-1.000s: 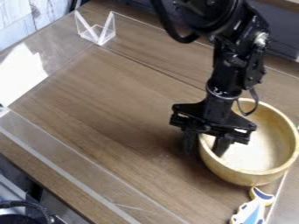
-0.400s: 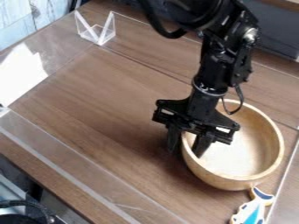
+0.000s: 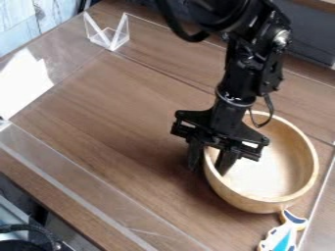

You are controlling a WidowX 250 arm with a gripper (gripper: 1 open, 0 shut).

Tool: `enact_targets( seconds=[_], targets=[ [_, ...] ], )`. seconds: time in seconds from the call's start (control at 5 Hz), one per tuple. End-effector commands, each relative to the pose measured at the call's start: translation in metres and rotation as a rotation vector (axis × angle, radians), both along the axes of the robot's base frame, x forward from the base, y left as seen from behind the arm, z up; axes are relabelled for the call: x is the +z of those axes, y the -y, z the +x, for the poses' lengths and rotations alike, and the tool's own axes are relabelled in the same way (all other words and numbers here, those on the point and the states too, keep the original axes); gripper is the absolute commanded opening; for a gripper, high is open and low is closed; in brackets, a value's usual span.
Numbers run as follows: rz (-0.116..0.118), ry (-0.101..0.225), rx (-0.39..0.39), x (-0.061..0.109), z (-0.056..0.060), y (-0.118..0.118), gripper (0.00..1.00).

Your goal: Remove the blue fish from inside the brown bowl and put it on the table

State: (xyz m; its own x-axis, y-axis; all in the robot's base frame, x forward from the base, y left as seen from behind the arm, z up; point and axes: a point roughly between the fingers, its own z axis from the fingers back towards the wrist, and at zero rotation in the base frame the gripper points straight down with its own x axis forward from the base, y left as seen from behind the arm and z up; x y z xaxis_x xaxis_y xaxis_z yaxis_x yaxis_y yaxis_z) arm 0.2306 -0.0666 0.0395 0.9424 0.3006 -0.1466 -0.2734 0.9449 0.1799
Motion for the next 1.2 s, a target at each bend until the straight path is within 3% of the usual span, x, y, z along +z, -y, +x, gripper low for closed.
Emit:
enact_targets(
  seconds=[0.0, 0.2, 0.6, 1.0],
  targets=[
    [-0.006, -0.001, -0.049, 0.012, 0.004, 0.006, 0.0],
    [-0.003, -0.002, -0.043, 0.021, 0.008, 0.007, 0.0],
    [0.029, -0.005, -0.148, 0.029, 0.011, 0.0, 0.0],
    [0.058, -0.004, -0.114, 0.028, 0.0, -0.007, 0.0]
  ],
)
